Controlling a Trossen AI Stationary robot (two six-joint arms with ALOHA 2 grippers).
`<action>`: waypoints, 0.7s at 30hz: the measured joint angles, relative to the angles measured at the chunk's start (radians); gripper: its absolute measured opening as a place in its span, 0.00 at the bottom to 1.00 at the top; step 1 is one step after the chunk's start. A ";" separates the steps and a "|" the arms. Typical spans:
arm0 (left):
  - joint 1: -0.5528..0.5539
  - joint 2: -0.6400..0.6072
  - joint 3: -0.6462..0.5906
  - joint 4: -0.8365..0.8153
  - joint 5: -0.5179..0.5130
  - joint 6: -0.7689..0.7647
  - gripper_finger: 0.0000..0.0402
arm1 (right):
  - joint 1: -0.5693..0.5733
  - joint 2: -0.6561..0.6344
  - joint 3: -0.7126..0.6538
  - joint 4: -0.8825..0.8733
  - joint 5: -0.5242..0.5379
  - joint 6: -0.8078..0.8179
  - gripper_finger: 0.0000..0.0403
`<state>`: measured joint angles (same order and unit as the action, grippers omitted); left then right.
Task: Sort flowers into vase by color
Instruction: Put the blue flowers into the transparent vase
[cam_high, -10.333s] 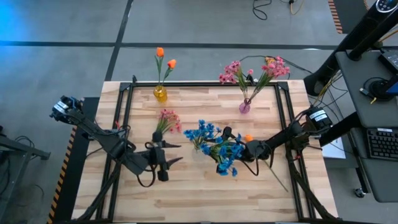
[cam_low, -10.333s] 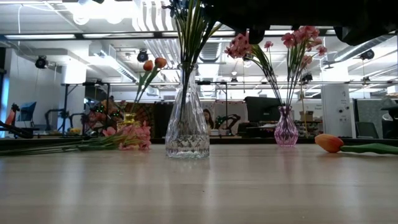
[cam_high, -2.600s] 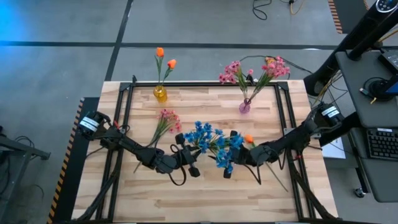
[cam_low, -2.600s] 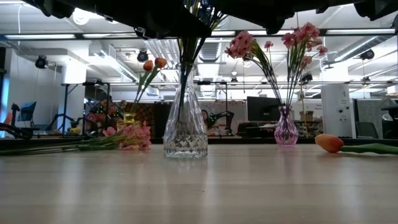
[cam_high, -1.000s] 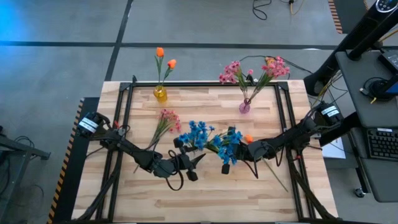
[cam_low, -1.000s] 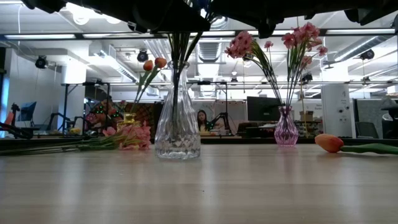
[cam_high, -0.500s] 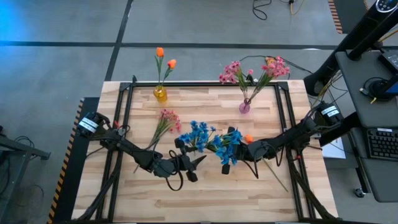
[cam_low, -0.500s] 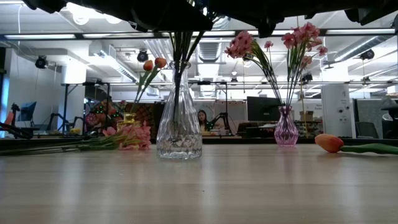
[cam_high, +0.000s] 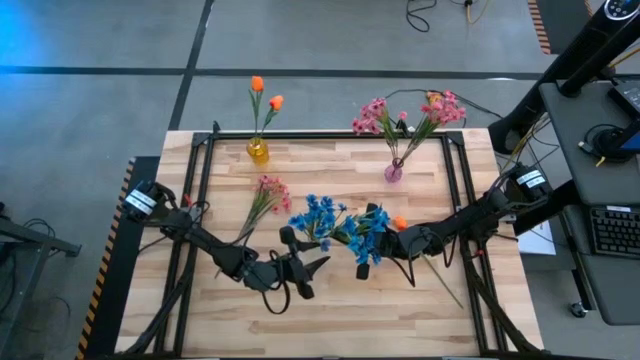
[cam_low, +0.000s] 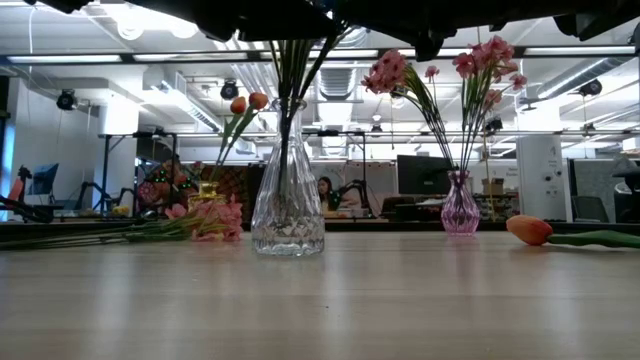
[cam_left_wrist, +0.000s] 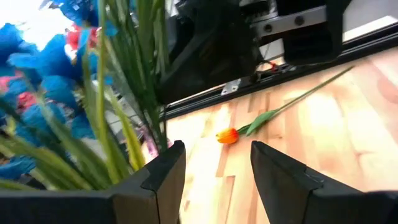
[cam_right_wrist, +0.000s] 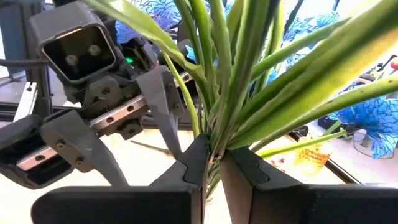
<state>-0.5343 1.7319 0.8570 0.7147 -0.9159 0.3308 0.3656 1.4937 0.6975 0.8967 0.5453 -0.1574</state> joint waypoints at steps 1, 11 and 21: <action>-0.005 0.000 0.000 0.000 -0.013 0.000 0.41 | 0.000 0.000 0.000 0.000 0.000 0.000 0.07; -0.104 -0.006 0.035 -0.006 -0.180 0.079 0.41 | 0.000 0.000 0.000 0.004 -0.001 -0.001 0.07; -0.203 -0.126 0.051 -0.458 -0.190 -0.238 0.35 | 0.000 -0.001 0.000 0.006 -0.004 -0.001 0.07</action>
<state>-0.7373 1.6063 0.9085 0.2567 -1.1063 0.0925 0.3660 1.4929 0.6975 0.9024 0.5411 -0.1581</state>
